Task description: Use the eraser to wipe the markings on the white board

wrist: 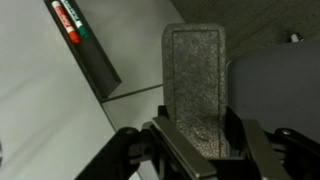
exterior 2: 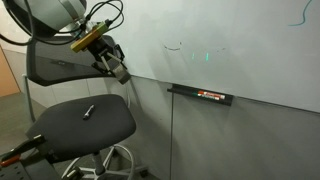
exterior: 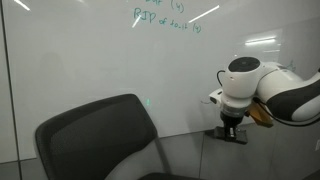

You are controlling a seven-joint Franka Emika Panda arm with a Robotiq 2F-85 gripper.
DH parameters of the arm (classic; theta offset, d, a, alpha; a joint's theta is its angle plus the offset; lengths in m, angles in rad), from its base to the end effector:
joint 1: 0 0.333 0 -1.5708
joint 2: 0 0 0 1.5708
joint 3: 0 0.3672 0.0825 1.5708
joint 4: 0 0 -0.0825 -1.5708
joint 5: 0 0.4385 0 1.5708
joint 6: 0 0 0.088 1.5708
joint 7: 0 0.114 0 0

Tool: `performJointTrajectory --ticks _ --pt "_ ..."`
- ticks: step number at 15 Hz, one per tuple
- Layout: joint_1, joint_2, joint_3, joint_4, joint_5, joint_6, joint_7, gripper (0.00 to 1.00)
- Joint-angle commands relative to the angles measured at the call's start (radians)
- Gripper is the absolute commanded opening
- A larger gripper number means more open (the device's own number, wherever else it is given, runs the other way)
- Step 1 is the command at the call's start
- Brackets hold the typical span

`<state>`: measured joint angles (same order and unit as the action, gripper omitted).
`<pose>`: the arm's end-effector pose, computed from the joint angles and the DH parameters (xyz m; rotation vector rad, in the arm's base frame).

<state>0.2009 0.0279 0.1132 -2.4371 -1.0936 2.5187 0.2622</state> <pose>0.4965 0.1660 0.2968 2.2458 1.1609 0.2975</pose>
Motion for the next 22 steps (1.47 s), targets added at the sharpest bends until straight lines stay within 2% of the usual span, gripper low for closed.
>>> performJointTrajectory --ticks 1,7,11,13,17,18,22 --pt "-0.024 -0.065 -0.016 -0.005 -0.221 0.083 0.176 0.31" --pt "-0.062 -0.094 -0.044 0.036 -0.717 0.176 0.584 0.31" --pt "-0.053 -0.079 -0.038 0.091 -1.06 0.169 0.852 0.31" --pt "-0.044 -0.054 -0.034 0.123 -1.229 0.135 1.007 0.31" --pt "-0.081 0.061 -0.073 0.217 -1.563 0.146 1.304 0.31" --pt "-0.065 0.075 -0.05 0.256 -1.446 0.145 1.214 0.31" --pt "-0.095 0.174 -0.042 0.379 -1.424 0.156 1.198 0.31"
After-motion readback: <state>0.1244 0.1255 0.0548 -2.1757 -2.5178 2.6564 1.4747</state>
